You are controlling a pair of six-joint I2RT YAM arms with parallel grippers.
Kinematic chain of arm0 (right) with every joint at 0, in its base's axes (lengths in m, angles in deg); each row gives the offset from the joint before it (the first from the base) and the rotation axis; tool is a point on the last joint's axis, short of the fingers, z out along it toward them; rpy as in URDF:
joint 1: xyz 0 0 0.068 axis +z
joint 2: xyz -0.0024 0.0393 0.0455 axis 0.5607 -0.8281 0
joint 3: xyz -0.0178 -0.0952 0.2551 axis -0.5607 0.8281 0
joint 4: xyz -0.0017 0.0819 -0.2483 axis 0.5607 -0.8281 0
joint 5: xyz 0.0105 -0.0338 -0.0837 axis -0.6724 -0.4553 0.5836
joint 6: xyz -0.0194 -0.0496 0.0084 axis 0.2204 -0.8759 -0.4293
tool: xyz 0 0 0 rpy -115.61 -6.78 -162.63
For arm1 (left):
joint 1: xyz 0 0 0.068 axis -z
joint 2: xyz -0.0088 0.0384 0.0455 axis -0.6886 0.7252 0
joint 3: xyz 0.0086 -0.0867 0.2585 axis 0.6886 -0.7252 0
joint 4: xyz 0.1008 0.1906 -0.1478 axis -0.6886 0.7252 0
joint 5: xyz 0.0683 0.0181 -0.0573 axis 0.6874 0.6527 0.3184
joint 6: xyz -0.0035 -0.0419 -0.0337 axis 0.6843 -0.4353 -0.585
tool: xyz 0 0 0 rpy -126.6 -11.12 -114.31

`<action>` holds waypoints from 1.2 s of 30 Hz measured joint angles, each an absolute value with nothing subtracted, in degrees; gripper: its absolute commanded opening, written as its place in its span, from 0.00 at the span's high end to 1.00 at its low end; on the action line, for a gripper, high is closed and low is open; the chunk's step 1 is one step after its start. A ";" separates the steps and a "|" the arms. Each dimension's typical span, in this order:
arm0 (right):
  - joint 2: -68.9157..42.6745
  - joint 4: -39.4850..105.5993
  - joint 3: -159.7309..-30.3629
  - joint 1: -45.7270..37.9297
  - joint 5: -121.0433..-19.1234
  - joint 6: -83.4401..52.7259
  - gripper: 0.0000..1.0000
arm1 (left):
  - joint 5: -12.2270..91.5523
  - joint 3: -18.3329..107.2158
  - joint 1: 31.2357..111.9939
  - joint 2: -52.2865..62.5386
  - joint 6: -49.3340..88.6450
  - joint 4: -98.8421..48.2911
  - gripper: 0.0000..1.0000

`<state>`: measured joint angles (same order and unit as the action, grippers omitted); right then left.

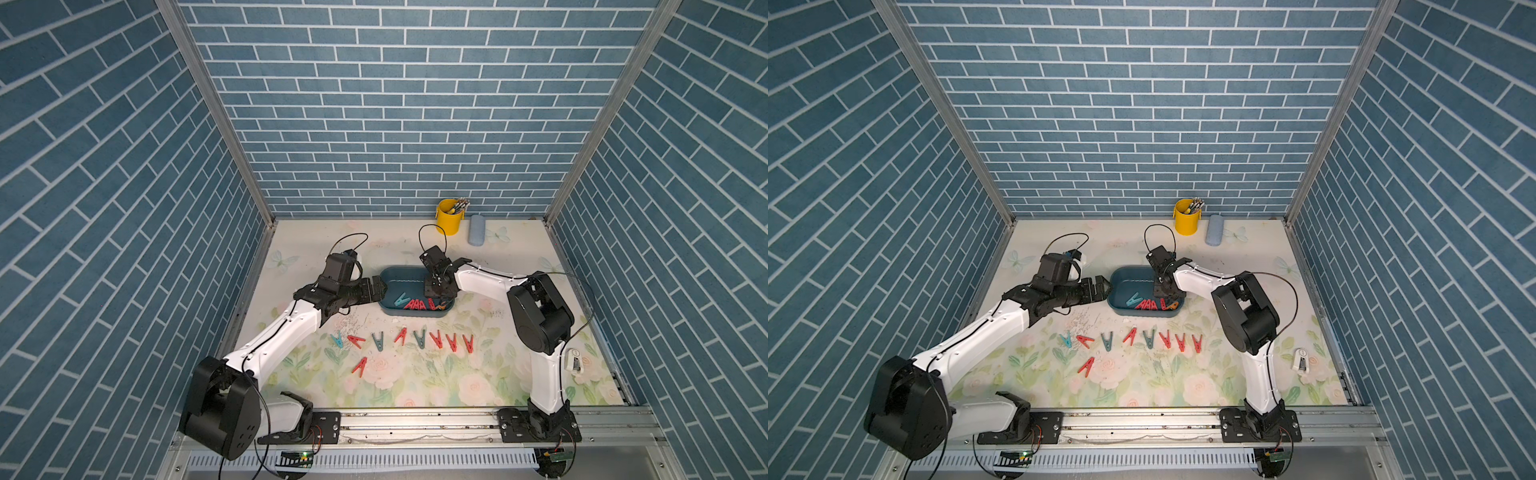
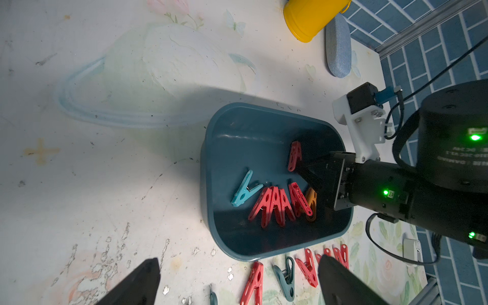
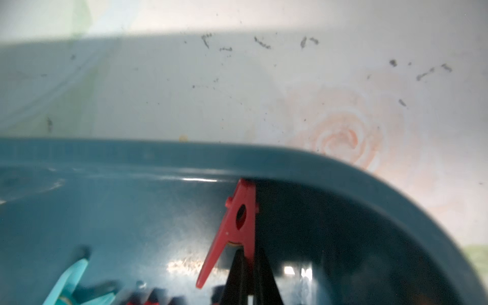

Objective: Take the clothespins out of the storage box
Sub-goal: Pick up the clothespin from the storage box, then place the clothespin at the center of the board.

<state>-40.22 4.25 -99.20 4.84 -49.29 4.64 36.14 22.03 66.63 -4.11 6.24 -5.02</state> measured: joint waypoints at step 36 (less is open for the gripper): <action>-8.68 10.74 -63.72 41.10 -45.68 21.02 1.00 | 35.44 22.03 66.63 -4.48 8.04 -5.54 0.01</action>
